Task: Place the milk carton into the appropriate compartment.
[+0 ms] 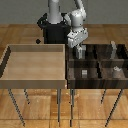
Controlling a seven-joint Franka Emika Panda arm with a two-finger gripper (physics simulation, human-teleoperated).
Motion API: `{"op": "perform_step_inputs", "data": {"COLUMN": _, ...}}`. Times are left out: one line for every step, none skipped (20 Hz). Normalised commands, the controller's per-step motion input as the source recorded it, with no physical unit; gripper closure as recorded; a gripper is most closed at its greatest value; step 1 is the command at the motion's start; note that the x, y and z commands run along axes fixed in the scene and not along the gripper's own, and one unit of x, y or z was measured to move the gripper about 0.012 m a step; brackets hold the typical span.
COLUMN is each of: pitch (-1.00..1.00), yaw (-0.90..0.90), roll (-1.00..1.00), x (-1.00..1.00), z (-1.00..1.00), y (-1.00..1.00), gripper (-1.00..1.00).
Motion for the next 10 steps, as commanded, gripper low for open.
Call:
{"op": "perform_step_inputs", "data": {"pitch": 0.0, "yaw": 0.0, "roll": 0.0, "x": 0.0, "z": 0.0, "y": 0.0, "gripper": -1.0}}
{"op": "perform_step_inputs", "data": {"pitch": 0.0, "yaw": 0.0, "roll": 0.0, "x": 0.0, "z": 0.0, "y": 0.0, "gripper": -1.0}}
{"op": "perform_step_inputs", "data": {"pitch": 0.0, "yaw": 0.0, "roll": 0.0, "x": 0.0, "z": 0.0, "y": 0.0, "gripper": -1.0}}
{"op": "perform_step_inputs", "data": {"pitch": 0.0, "yaw": 0.0, "roll": 0.0, "x": 0.0, "z": 0.0, "y": 0.0, "gripper": -1.0}}
{"op": "perform_step_inputs", "data": {"pitch": 0.0, "yaw": 0.0, "roll": 0.0, "x": 0.0, "z": 0.0, "y": 0.0, "gripper": -1.0}}
{"op": "perform_step_inputs", "data": {"pitch": 0.0, "yaw": 0.0, "roll": 0.0, "x": 0.0, "z": 0.0, "y": 0.0, "gripper": -1.0}}
{"op": "perform_step_inputs", "data": {"pitch": 0.0, "yaw": 0.0, "roll": 0.0, "x": 0.0, "z": 0.0, "y": 0.0, "gripper": -1.0}}
{"op": "perform_step_inputs", "data": {"pitch": 0.0, "yaw": 0.0, "roll": 0.0, "x": 0.0, "z": 0.0, "y": 0.0, "gripper": -1.0}}
{"op": "perform_step_inputs", "data": {"pitch": 0.0, "yaw": 0.0, "roll": 0.0, "x": 0.0, "z": 0.0, "y": 0.0, "gripper": -1.0}}
{"op": "perform_step_inputs", "data": {"pitch": 0.0, "yaw": 0.0, "roll": 0.0, "x": 0.0, "z": 0.0, "y": 0.0, "gripper": -1.0}}
